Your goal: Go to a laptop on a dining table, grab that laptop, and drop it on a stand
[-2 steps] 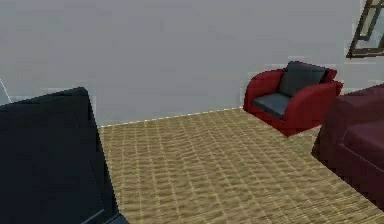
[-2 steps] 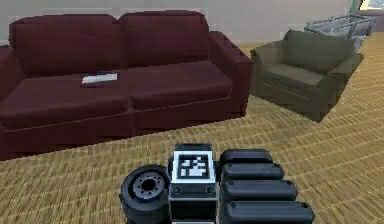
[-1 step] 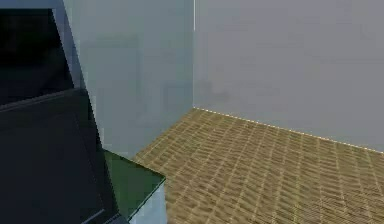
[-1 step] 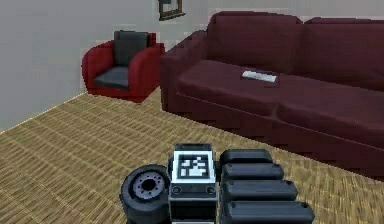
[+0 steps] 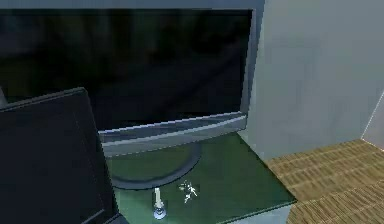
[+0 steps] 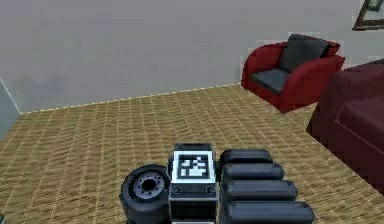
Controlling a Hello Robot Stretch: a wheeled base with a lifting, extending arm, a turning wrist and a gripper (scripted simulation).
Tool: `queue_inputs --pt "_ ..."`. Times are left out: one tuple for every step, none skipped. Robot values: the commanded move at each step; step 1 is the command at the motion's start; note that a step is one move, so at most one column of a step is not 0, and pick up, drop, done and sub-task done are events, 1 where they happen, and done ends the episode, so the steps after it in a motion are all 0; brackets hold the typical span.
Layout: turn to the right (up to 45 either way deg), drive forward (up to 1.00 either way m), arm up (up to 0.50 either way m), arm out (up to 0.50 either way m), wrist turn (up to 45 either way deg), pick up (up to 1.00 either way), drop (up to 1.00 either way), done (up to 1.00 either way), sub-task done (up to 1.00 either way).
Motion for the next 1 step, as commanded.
queue_inputs --pt "-45.0 0.0 0.0 0.0 0.0 0.0 0.0 0.0 0.0"
